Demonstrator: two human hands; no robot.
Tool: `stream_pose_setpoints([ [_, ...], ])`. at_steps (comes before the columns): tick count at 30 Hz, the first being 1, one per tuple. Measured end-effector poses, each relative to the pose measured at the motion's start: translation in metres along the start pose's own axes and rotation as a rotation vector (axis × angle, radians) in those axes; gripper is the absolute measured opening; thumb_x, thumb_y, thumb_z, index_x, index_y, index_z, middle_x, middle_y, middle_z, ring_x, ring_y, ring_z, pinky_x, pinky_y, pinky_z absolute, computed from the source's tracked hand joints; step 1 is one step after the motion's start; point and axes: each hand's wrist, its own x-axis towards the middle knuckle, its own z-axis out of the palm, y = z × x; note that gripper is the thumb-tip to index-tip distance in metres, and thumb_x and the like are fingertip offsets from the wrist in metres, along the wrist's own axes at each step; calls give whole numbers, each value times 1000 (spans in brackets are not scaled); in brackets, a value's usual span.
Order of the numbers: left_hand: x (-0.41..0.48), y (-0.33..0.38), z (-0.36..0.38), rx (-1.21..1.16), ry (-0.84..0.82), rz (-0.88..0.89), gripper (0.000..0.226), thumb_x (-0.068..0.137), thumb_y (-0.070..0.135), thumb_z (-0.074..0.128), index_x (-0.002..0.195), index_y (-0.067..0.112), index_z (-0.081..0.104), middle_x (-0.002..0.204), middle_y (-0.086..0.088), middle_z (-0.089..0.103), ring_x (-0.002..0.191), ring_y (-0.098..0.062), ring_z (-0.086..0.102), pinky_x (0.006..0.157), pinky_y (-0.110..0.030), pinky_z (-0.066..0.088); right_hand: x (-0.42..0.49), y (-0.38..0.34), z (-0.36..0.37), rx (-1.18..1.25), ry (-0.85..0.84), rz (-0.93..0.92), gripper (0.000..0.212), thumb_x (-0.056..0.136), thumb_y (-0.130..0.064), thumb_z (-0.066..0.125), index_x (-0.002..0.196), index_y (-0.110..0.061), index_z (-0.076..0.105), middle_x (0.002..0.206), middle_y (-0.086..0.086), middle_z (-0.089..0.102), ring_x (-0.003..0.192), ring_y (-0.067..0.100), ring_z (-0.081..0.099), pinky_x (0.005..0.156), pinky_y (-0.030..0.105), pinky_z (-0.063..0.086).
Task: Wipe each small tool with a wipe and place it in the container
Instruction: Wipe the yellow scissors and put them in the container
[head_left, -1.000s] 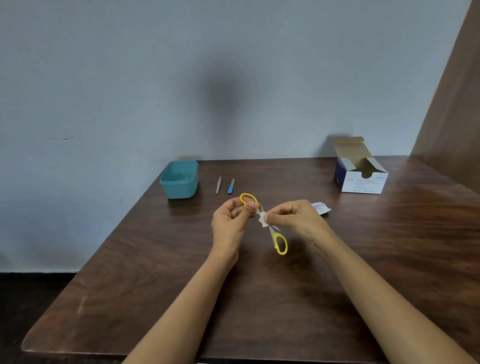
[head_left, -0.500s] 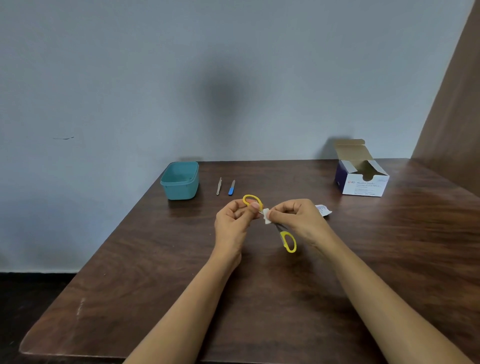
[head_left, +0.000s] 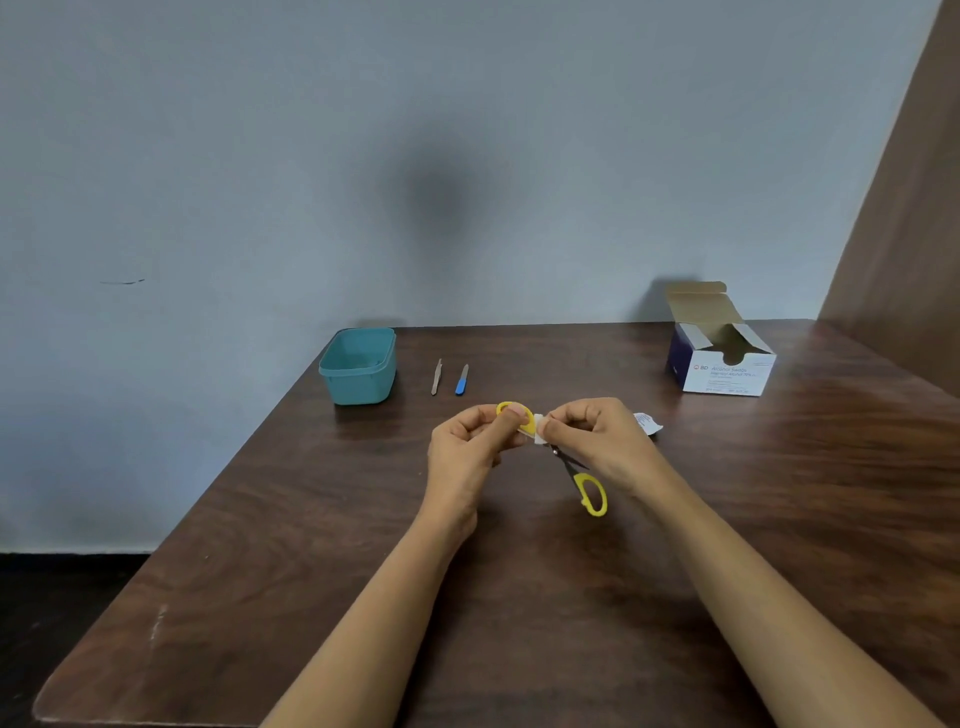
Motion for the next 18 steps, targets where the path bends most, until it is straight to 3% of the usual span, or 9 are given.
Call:
stream_pose_setpoints([
  [3,0,2,-3,16,-30,0,19,85,24,70,99,12,73,87,-6,75,70,-5,65,64,-20,44,2,3,-4,-65,-17,-20,16,87,-14,63,74,-10,72,48,-7,53,43,5,43,46,18,36],
  [7,-1,1,-3,138,-25,85,10,85,20,71,90,13,74,77,-4,74,67,-4,66,57,-9,44,1,5,-2,-52,43,-69,17,85,-18,67,69,-17,70,48,-11,56,44,2,43,49,22,35],
  [10,-1,-1,-3,172,-61,85,11,85,21,71,90,11,73,73,-4,73,66,-4,67,57,-8,44,3,4,-6,-76,88,-109,13,83,-22,70,71,-22,72,65,-5,68,58,6,53,58,26,42],
  [12,-1,-1,-3,199,-93,67,14,85,20,70,91,8,73,75,-8,73,67,-5,67,58,-11,45,3,2,-10,-133,99,-134,10,82,-20,72,72,-21,74,72,-4,72,63,5,57,62,23,44],
  [15,-1,-3,-3,284,-167,55,14,86,18,70,92,5,73,78,-12,74,69,-7,67,60,-11,45,2,-1,-15,-276,72,-170,8,82,-22,72,74,-23,75,68,-13,69,60,-7,56,58,11,41],
  [18,-1,-7,-3,373,-203,81,15,85,20,71,89,6,73,75,-9,75,67,-5,67,61,-9,44,5,3,-19,-377,21,-157,8,80,-30,73,72,-30,75,72,-16,72,72,-5,63,78,28,49],
])
